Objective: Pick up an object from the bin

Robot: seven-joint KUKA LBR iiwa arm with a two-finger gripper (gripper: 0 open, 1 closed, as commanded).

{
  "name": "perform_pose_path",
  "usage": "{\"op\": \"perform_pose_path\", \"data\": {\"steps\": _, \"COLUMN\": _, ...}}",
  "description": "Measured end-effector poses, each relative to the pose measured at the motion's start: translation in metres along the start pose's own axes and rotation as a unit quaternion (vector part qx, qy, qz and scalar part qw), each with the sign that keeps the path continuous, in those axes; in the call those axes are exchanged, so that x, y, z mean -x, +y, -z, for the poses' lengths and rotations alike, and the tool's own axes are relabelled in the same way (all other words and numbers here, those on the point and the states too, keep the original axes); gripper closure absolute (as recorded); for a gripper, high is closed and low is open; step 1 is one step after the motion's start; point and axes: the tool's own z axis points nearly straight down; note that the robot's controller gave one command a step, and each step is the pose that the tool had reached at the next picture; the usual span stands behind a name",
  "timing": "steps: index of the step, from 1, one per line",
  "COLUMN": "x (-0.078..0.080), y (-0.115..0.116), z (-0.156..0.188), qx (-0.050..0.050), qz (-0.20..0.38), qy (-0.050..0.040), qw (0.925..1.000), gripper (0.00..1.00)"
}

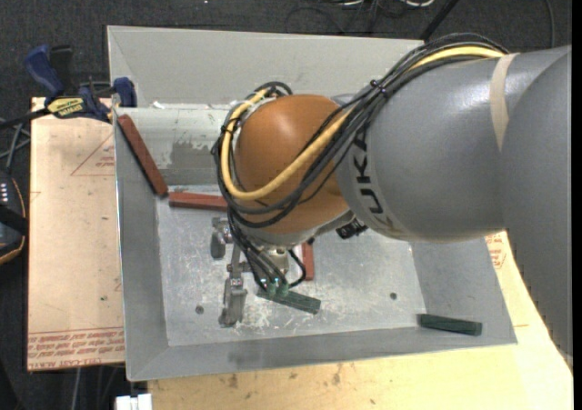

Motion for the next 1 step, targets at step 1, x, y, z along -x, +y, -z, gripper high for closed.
{"op": "perform_pose_path", "data": {"steps": 1, "x": 0.0008, "y": -0.0004, "z": 0.0018, "qx": 0.000, "qz": -0.001, "qy": -0.0015, "qw": 1.0000, "gripper": 0.00}}
